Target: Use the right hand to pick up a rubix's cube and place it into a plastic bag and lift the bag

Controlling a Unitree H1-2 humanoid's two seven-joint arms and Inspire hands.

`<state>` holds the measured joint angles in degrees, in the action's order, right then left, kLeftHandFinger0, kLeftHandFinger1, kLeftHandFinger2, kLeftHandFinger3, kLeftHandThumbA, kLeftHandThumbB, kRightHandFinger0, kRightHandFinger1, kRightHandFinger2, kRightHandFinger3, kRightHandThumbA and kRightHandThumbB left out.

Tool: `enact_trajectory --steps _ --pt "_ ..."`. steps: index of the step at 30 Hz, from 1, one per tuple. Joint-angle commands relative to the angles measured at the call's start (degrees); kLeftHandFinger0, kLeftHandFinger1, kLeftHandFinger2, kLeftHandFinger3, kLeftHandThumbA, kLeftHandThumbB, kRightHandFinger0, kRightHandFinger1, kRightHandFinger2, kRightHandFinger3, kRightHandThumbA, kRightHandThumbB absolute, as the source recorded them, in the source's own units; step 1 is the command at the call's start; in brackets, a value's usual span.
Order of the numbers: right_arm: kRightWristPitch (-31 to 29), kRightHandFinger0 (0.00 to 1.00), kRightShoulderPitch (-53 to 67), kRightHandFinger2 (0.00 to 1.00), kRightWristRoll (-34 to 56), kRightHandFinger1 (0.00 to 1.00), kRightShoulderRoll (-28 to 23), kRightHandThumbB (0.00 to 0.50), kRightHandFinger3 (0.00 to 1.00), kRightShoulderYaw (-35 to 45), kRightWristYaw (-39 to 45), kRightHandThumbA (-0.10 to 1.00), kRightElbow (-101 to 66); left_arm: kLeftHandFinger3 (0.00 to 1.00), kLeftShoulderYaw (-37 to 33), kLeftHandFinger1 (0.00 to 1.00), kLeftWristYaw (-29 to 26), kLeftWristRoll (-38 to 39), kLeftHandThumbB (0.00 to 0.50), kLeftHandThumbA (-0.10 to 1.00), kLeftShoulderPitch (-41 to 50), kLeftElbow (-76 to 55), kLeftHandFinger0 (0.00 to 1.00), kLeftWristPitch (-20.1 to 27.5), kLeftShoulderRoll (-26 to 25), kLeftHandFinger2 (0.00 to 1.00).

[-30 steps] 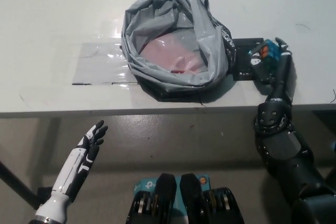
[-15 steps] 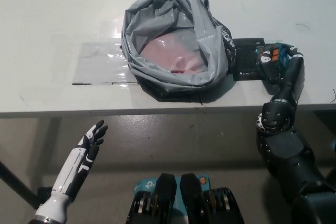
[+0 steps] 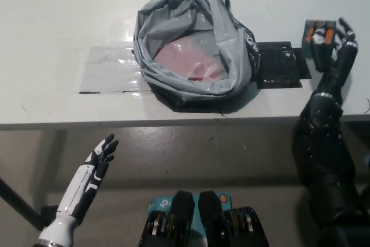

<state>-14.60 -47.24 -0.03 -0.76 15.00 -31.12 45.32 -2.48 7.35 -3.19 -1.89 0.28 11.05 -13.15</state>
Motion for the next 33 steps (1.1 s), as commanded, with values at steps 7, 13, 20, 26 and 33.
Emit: enact_trajectory --steps 7,13,20,26,33 --pt "10.4 0.00 -3.1 0.91 14.1 0.32 2.3 0.130 0.91 0.0 10.7 -0.10 -26.9 1.00 0.5 1.00 0.4 0.6 0.297 1.00 0.6 -0.8 1.00 2.9 -0.7 1.00" --pt "13.0 0.00 -5.4 0.95 6.9 0.37 1.2 0.125 0.89 -5.6 11.9 -0.10 -31.1 1.00 0.4 1.00 0.6 0.7 0.293 1.00 0.5 -0.9 1.00 2.4 -0.5 1.00" --pt "17.5 0.00 -10.0 0.84 -3.6 0.40 -0.8 0.164 0.81 -14.7 12.6 -0.10 -26.3 1.00 0.2 1.00 0.7 0.6 0.302 1.00 0.5 -0.6 1.00 2.8 -0.6 1.00" --pt "18.9 0.05 -14.0 0.88 -7.4 0.45 -0.7 0.171 0.80 -20.5 12.1 -0.10 -17.9 1.00 0.2 1.00 0.8 0.7 0.305 1.00 0.4 -0.7 1.00 2.8 -0.7 1.00" --pt "10.5 0.05 -17.8 0.93 -12.7 0.49 -0.2 0.191 0.84 -26.8 10.1 -0.10 -2.1 1.00 0.0 1.00 1.0 0.3 0.304 1.00 0.2 -1.1 1.00 2.2 -0.8 1.00"
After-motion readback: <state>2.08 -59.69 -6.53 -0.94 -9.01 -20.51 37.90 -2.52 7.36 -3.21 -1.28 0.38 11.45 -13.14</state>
